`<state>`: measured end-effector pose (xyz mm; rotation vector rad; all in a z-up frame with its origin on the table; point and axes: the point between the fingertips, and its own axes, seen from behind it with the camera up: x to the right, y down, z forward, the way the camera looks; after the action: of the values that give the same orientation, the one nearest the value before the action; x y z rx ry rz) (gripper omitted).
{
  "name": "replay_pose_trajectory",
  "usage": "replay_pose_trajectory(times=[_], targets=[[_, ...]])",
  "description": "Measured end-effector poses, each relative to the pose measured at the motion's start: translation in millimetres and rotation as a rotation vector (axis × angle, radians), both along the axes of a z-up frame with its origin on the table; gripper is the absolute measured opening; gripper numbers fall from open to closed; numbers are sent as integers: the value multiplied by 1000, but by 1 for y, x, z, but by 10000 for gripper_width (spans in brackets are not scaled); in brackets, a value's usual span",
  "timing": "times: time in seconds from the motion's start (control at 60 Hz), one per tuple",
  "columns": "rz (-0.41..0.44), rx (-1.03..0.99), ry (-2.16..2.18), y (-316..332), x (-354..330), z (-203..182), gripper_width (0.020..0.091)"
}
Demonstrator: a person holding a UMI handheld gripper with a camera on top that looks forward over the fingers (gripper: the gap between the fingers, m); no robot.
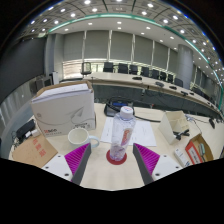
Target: Pour water
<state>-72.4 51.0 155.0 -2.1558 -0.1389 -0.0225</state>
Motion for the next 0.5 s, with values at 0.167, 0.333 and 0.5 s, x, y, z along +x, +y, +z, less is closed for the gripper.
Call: replay_pose_trajectory(times=[0.167, 0.333, 0.5], targets=[[-52, -32, 27, -83, -38, 39, 859], [-91, -66, -36, -152, -64, 54, 859], [-109, -58, -42, -185, -84, 67, 860]])
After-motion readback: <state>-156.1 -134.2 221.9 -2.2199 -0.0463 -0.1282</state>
